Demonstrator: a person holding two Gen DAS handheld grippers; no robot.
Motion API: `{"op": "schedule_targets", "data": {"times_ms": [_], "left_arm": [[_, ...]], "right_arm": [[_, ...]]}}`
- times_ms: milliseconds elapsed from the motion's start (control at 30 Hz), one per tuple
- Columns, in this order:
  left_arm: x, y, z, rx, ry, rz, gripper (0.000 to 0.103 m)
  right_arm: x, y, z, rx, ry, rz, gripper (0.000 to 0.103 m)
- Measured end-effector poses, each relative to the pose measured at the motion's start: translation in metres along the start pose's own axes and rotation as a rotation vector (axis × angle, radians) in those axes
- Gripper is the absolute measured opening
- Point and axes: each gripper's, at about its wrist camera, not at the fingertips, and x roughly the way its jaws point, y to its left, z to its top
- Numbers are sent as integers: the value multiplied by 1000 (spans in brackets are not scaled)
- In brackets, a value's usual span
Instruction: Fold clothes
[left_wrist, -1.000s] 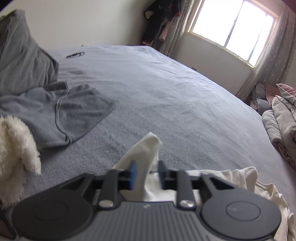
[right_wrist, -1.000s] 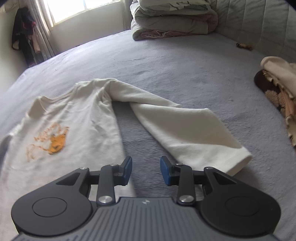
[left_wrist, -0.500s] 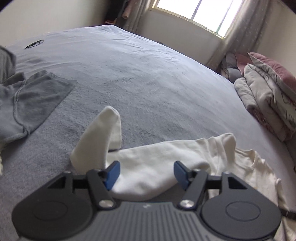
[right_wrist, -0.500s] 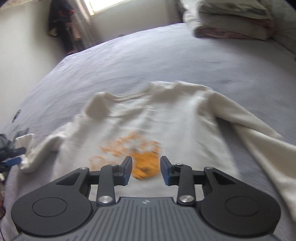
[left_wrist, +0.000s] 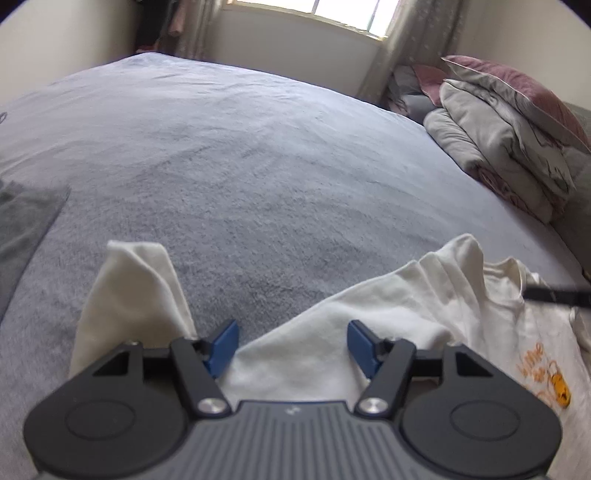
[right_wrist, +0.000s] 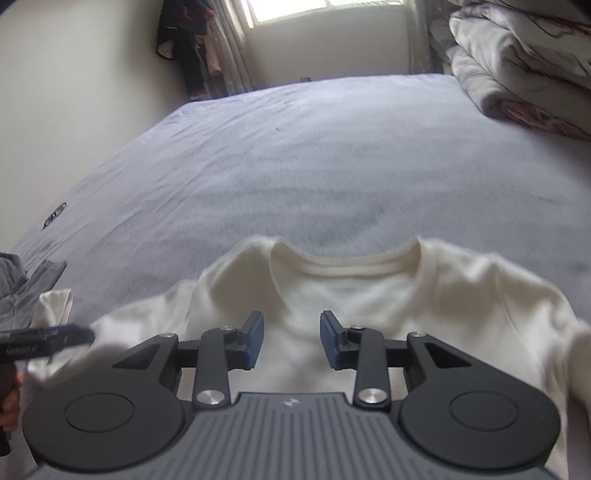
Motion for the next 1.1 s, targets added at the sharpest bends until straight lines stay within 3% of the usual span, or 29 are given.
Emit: {"op": "schedule_targets", "data": {"times_ms": [200, 300, 433, 567, 700, 867, 1100], "left_arm": [[-2, 11, 3, -16, 30, -26, 47], [-3, 7, 2, 23, 52, -14, 34], [-6, 11, 2, 2, 83, -26, 5], [-9, 8, -2, -3, 59, 3, 3], [-12, -3, -2, 27, -13, 111, 3], [-16, 4, 5, -5, -109, 213, 3], [-9, -2, 0, 16, -90, 284, 3]], "right_arm": [[26, 4, 22, -21, -32, 81, 37], [40, 12, 28, -50, -39, 87, 39], [59, 18, 32, -92, -24, 45, 39], [76, 20, 31, -105, -9, 22, 38], [87, 27, 24, -143, 8, 13, 26], [87, 32, 19, -167, -14, -10, 26], [95, 39, 16, -238, -18, -43, 41]]}}
